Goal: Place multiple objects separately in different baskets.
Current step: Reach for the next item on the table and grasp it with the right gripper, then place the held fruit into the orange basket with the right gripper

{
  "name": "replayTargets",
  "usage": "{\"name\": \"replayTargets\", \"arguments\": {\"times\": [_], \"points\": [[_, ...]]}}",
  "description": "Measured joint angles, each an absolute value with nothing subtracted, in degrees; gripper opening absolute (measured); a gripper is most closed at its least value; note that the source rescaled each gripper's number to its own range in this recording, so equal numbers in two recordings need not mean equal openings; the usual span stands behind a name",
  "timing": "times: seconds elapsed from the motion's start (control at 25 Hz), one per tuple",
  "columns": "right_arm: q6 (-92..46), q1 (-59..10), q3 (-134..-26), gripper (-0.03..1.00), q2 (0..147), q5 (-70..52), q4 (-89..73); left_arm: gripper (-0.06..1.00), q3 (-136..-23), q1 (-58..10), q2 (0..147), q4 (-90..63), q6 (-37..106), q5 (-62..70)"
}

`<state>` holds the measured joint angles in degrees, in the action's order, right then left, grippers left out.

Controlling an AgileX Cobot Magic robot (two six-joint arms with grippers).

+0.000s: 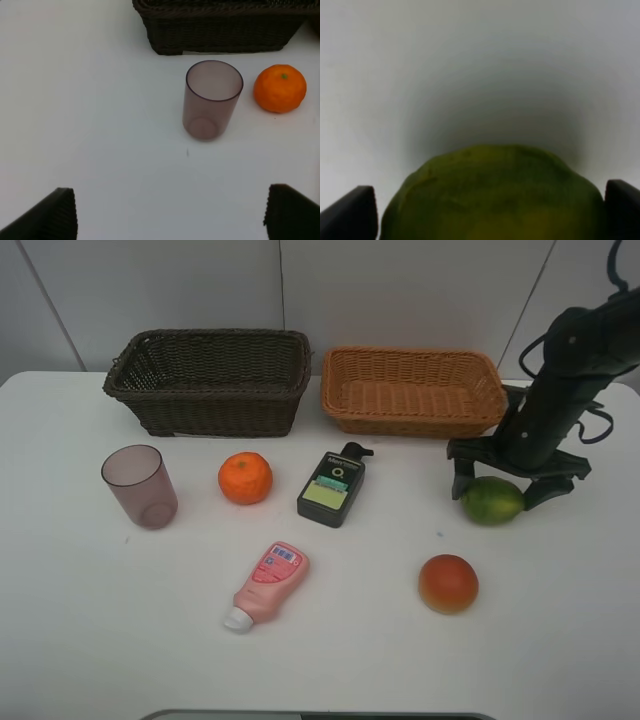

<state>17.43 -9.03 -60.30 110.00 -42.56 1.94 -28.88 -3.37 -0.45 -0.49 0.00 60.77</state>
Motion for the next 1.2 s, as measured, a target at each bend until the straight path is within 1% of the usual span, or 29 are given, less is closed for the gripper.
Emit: {"name": "replayTargets", "arguments": {"times": [0.52, 0.56, 0.6, 0.64, 0.68, 0.72, 1.2], "points": [[17.4, -9.0, -60.2, 0.99, 112.6, -42.4, 1.3, 0.96, -28.9, -3.4, -0.4, -0.5, 0.0, 60.8], [17.4, -9.0, -60.2, 0.96, 112.6, -42.4, 1.2, 0.96, -28.9, -3.4, -0.4, -0.5, 0.0, 60.8], [17.4, -9.0, -60.2, 0.9, 112.6, -42.4, 1.0, 0.96, -28.9, -3.4, -0.4, -0.5, 0.0, 60.8], [17.4, -9.0, -60.2, 0.8, 112.6, -42.4, 0.9, 0.96, -28.9, -3.4, -0.4, -0.5, 0.0, 60.8], [17.4, -9.0, -60.2, 0.68, 112.6, -42.4, 0.8, 0.96, -28.9, -3.4, -0.4, -0.5, 0.0, 60.8], [17.4, -9.0, -60.2, 0.66, 112.6, -42.4, 0.8, 0.96, -28.9, -3.4, -0.4, -0.5, 0.0, 60.8], [17.4, -9.0, -60.2, 0.66, 112.6, -42.3, 0.7, 0.96, -28.9, -3.4, -0.4, -0.5, 0.0, 60.8]]}}
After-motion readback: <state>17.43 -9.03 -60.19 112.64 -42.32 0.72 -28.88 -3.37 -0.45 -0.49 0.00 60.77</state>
